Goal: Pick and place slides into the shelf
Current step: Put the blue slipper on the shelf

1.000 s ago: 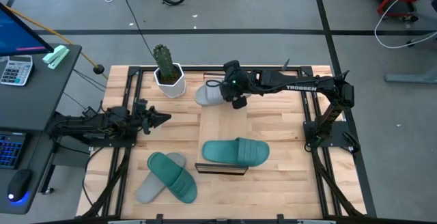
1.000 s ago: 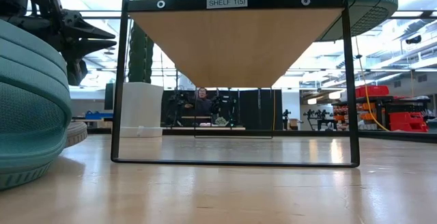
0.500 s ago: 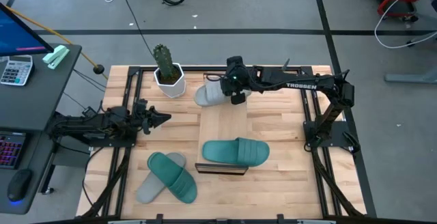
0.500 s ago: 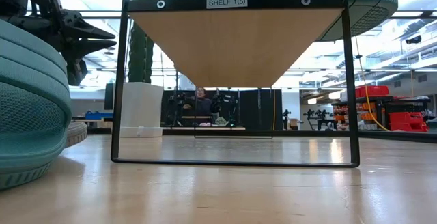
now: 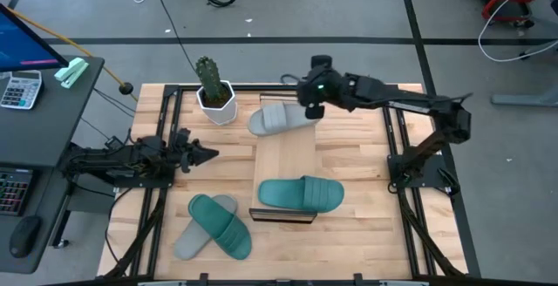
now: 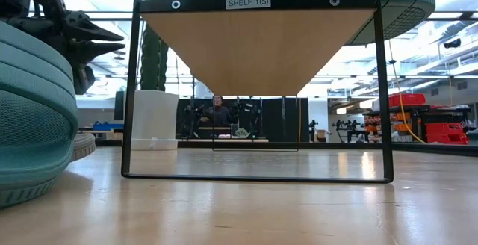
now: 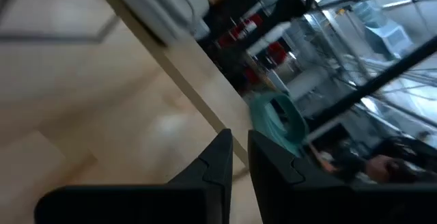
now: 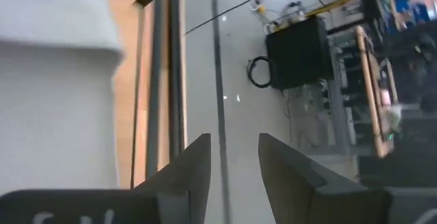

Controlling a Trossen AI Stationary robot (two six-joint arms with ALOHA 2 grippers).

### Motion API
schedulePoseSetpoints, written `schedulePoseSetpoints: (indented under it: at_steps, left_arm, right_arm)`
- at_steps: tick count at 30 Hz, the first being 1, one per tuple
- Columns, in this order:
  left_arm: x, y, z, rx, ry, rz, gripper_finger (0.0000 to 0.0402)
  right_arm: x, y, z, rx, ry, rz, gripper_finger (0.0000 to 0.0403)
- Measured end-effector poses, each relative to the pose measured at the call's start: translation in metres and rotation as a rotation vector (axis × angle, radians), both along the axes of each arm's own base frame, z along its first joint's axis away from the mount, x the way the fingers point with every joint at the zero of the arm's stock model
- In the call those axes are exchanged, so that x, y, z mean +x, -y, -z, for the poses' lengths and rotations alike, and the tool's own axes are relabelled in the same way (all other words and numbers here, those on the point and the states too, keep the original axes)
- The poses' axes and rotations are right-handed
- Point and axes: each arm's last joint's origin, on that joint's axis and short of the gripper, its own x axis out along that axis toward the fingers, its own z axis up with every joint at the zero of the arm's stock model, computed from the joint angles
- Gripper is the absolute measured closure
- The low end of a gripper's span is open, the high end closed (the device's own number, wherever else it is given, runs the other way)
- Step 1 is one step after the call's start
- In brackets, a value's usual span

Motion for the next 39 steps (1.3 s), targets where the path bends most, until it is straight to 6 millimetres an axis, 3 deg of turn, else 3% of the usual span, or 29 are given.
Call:
schedulePoseSetpoints:
  at_steps: [6,11,15,24,28,31,39]
  left_arm:
    - [-0.001,0.003,-0.007,-0.055,0.033,0.103,0.0366]
    - [-0.007,0.004,-0.039,-0.038,0.136,0.14,0.0394]
    - [-0.013,0.005,-0.072,0.009,0.173,0.148,0.0394]
    - [0.003,0.011,-0.124,-0.083,-0.136,0.362,0.0397]
    - [0.017,0.017,-0.132,-0.202,-0.278,0.464,0.0391]
    - [0.027,0.025,-0.127,-0.27,-0.432,0.503,0.0382]
    - [0.042,0.047,-0.095,-0.427,-0.85,0.536,0.0391]
  right_arm:
    - [-0.033,-0.012,-0.029,0.134,0.187,0.095,0.0273]
    - [-0.053,-0.02,-0.04,0.233,0.264,0.153,0.0273]
    - [-0.059,-0.023,-0.041,0.295,0.278,0.167,0.0273]
    - [-0.056,-0.027,-0.036,0.365,0.259,0.146,0.0273]
    - [-0.057,-0.032,-0.034,0.377,0.226,0.132,0.0273]
    - [-0.062,-0.037,-0.032,0.397,0.175,0.139,0.0271]
    - [-0.068,-0.053,-0.029,0.489,0.13,0.138,0.0271]
